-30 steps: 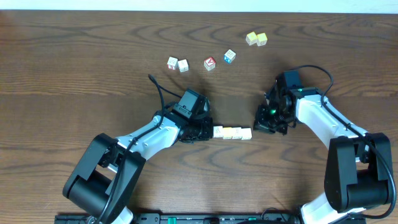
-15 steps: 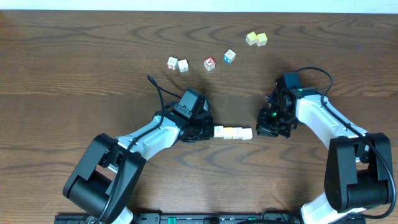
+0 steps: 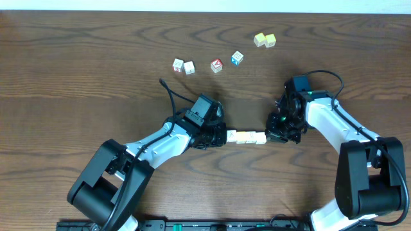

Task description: Lift 4 blocks

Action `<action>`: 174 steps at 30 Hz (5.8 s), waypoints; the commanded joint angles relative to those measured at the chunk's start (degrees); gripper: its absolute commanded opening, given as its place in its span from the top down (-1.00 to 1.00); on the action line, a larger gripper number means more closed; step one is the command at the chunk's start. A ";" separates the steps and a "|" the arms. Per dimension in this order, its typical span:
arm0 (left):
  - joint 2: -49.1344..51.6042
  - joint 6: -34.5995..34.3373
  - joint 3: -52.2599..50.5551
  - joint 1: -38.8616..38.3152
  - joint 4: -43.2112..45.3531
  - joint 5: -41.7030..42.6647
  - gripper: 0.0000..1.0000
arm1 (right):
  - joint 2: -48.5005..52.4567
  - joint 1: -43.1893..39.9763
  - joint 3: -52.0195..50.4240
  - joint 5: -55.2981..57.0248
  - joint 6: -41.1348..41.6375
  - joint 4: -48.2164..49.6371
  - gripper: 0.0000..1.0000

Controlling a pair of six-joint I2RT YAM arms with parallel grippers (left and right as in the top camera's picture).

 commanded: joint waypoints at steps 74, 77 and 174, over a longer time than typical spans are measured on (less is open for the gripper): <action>-27.87 -2.47 -0.13 21.90 -39.85 -31.32 0.71 | -1.77 27.47 0.17 19.98 13.55 0.55 0.98; -27.87 -2.47 -0.13 21.90 -39.80 -31.34 0.71 | -1.77 27.63 0.15 19.71 13.53 1.22 0.98; -27.87 -2.47 -0.13 21.90 -39.85 -31.32 0.70 | -9.90 24.00 -3.69 19.32 9.62 -0.66 0.98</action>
